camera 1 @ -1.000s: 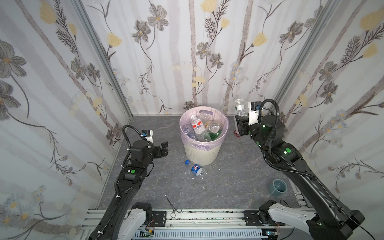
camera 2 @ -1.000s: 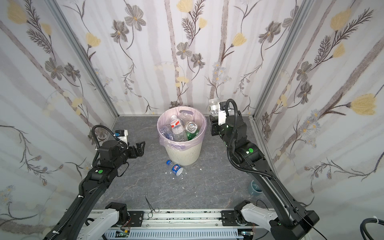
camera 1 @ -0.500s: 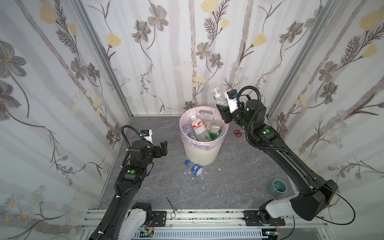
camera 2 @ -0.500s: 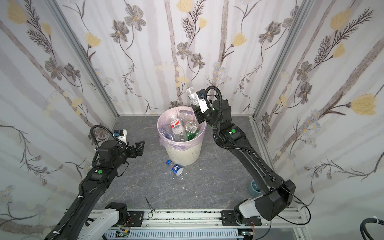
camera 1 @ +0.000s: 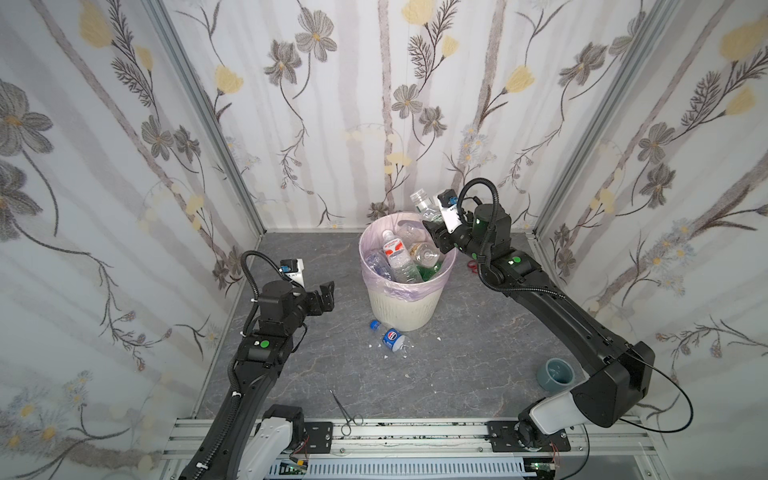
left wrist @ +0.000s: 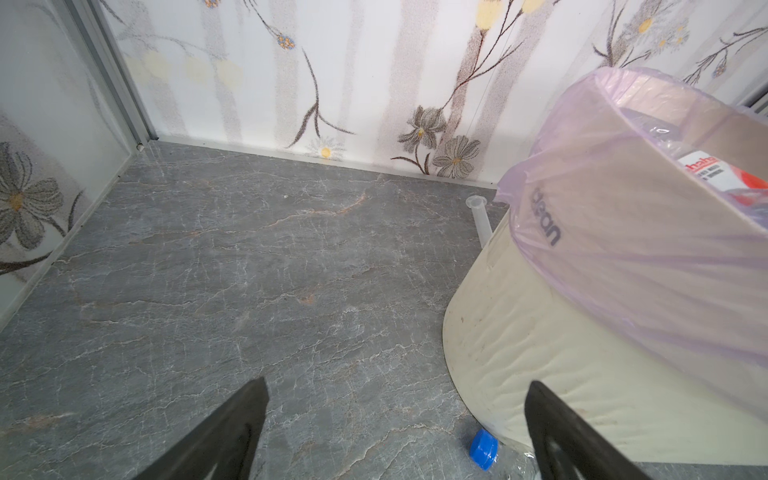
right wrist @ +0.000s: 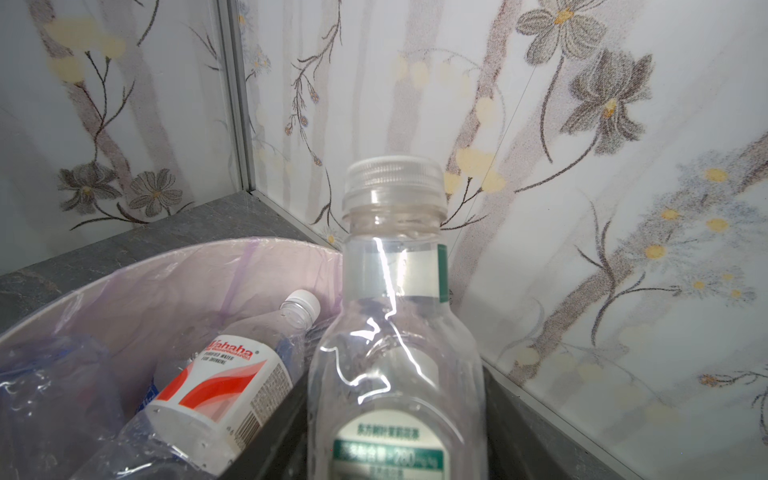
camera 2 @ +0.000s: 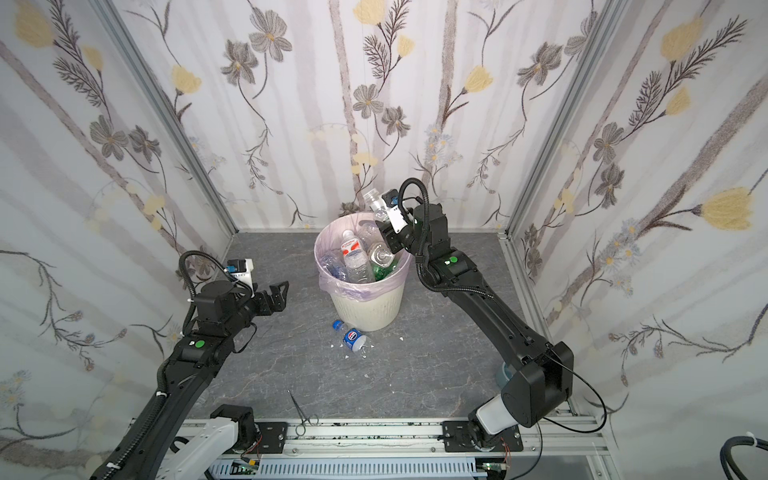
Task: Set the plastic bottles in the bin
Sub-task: 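Lower the green-labelled bottle into the bin and open the right gripper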
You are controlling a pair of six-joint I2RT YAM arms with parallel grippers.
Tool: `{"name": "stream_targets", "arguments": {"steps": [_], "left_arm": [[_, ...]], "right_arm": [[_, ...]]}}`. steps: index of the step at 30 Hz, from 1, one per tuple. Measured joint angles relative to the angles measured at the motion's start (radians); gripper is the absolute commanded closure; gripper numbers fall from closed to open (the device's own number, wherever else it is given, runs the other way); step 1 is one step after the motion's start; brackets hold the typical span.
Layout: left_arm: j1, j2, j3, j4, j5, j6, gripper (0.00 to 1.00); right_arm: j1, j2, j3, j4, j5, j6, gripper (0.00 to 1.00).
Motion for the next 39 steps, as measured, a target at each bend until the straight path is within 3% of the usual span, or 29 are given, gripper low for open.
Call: {"name": "stream_targets", "arguments": {"steps": [6,17,22,30,39], "left_arm": [[0.002,0.001,0.000,0.004,0.001,0.000,0.02],[0.008,0.004,-0.001,0.005,0.008,-0.001,0.02],[0.010,0.005,-0.002,0.005,0.008,-0.001,0.02],[0.012,0.005,-0.003,0.005,0.013,-0.004,0.02],[0.014,0.003,-0.006,0.005,0.016,-0.007,0.02]], "right_arm": [[0.003,0.000,-0.013,0.000,0.005,-0.008,0.41],[0.014,-0.001,-0.013,-0.056,-0.023,-0.005,0.25],[0.014,-0.012,-0.013,-0.066,-0.049,0.024,0.24],[0.013,-0.023,0.042,-0.067,-0.023,0.076,0.37],[0.008,0.082,0.155,-0.134,0.045,0.124,0.46]]}}
